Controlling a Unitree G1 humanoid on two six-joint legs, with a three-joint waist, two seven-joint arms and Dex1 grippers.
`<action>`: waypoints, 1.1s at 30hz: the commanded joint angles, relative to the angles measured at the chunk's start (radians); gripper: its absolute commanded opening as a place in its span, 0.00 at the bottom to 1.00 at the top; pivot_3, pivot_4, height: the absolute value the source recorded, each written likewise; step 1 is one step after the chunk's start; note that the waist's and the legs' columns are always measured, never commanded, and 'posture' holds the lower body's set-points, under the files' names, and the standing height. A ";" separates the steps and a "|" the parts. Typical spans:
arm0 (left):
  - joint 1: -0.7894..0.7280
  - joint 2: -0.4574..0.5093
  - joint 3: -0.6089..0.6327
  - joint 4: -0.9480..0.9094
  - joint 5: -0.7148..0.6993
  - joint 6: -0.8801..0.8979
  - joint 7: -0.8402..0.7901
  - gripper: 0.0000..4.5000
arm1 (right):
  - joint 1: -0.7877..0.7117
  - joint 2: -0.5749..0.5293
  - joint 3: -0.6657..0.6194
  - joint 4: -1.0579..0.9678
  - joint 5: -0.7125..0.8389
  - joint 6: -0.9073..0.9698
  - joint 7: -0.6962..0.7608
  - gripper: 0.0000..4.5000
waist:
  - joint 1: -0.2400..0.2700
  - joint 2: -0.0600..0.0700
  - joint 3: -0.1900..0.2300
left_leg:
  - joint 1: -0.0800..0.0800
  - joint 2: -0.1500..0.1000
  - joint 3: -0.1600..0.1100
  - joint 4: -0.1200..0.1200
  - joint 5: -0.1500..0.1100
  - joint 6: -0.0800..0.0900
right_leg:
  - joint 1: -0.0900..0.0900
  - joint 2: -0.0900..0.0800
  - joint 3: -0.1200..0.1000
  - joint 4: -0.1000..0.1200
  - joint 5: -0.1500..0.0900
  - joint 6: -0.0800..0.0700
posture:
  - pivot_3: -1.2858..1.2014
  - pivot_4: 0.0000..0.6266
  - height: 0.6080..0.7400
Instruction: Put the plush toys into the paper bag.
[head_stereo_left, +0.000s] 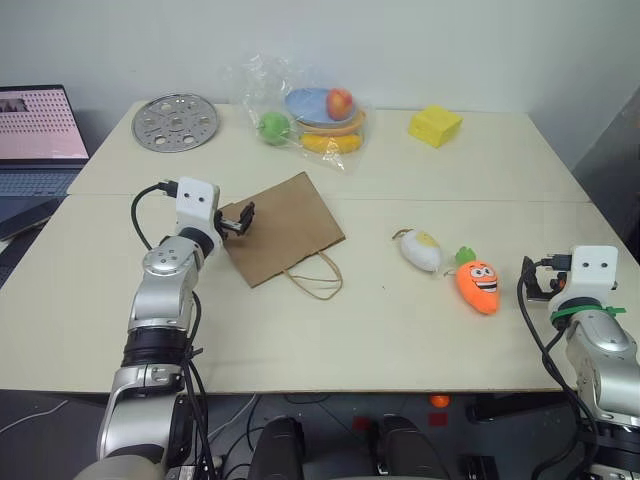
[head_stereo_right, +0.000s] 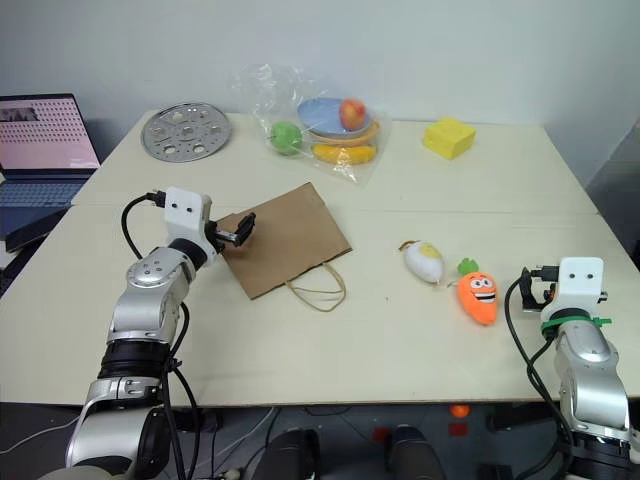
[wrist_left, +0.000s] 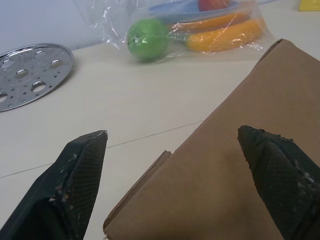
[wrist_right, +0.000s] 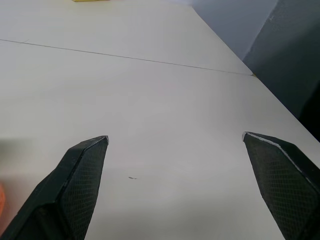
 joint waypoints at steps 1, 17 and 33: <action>-0.015 0.004 0.002 -0.039 -0.020 -0.008 -0.023 0.99 | -0.008 -0.011 -0.011 -0.045 -0.008 -0.009 -0.003 1.00 | 0.000 0.000 0.000 | 0.000 0.000 0.000 0.000 0.000 0.000 | 0.000 0.000 0.000 0.000 0.000 0.000 | 0.52 0.24 1.00; 0.005 0.015 0.025 -0.100 -0.052 0.008 -0.038 0.99 | -0.033 -0.013 -0.003 -0.017 -0.011 -0.015 0.003 1.00 | 0.000 0.000 0.000 | 0.000 0.000 0.000 0.000 0.000 0.000 | 0.000 0.000 0.000 0.000 0.000 0.000 | 0.52 0.24 1.00; 0.017 0.051 0.018 -0.165 -0.093 0.030 -0.138 0.99 | -0.032 -0.034 0.000 -0.036 -0.008 -0.012 0.033 1.00 | 0.000 0.000 0.000 | 0.000 0.000 0.000 0.000 0.000 0.000 | 0.000 0.000 0.000 0.000 0.000 0.000 | 0.52 0.24 1.00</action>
